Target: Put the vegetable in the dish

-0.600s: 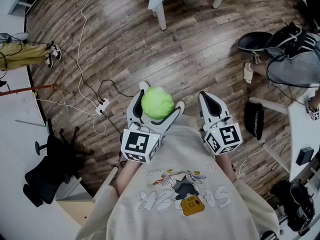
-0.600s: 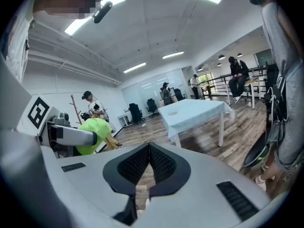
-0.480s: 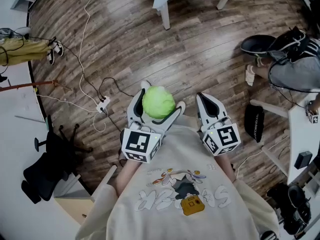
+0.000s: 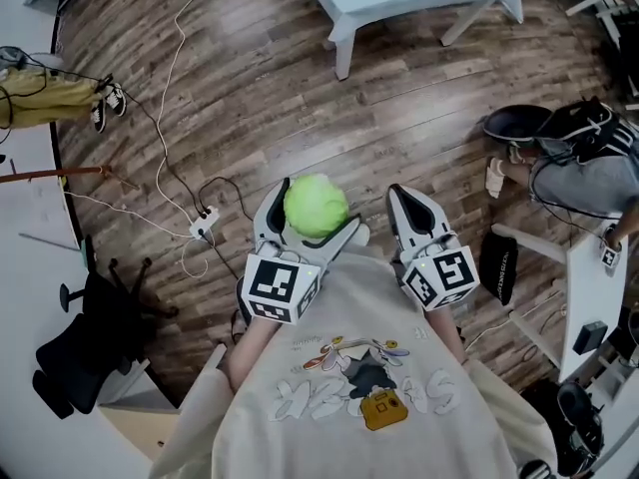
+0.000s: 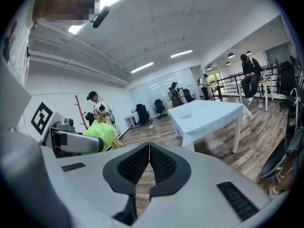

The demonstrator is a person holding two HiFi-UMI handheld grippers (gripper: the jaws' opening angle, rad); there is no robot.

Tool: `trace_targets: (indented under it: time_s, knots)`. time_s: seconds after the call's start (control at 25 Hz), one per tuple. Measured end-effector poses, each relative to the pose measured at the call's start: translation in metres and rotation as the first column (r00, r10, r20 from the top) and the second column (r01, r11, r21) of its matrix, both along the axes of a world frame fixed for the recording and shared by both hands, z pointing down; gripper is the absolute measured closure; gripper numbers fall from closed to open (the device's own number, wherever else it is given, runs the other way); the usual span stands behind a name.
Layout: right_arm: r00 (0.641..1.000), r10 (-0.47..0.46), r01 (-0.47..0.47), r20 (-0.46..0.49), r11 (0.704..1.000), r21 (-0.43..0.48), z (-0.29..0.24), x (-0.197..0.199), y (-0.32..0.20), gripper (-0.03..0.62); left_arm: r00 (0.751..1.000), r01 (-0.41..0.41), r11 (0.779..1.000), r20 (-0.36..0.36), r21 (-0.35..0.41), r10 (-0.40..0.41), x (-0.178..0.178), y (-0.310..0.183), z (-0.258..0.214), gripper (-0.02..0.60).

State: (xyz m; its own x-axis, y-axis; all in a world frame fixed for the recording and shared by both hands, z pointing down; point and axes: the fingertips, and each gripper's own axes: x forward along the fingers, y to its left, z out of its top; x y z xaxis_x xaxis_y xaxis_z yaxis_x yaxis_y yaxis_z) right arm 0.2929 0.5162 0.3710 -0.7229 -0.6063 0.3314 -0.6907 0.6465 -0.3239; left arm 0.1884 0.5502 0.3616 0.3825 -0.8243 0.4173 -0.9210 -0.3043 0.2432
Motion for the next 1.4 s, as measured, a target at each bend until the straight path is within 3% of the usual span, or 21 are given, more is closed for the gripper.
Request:
trace_targets:
  time_s: [0.24, 0.4, 0.68, 1.04, 1.4]
  knots:
    - [1.0, 0.005, -0.005, -0.011, 1.0, 0.03, -0.014, -0.071, -0.04, 0.571, 0.999, -0.002, 0.999, -0.032, 0.04, 0.003, -0.07, -0.036, -0.013, 0.049]
    - [0.999, -0.031, 0.031, -0.005, 0.999, 0.03, -0.01, -0.132, -0.056, 0.571, 0.997, 0.007, 1.0, -0.071, 0.017, -0.006, -0.121, -0.05, -0.002, 0.049]
    - [0.997, -0.081, 0.081, -0.015, 0.997, 0.002, 0.002, -0.222, -0.075, 0.571, 0.997, 0.036, 0.999, -0.065, 0.0, -0.036, -0.205, -0.063, 0.012, 0.049]
    - [0.995, -0.092, 0.09, -0.03, 0.995, -0.045, 0.016, -0.264, -0.114, 0.571, 0.993, 0.071, 0.997, -0.094, -0.041, -0.075, -0.249, -0.088, 0.02, 0.049]
    - [0.997, -0.077, 0.077, 0.001, 0.996, -0.037, 0.017, -0.299, -0.215, 0.571, 0.995, 0.049, 0.998, -0.083, -0.047, -0.053, -0.282, -0.186, 0.019, 0.049]
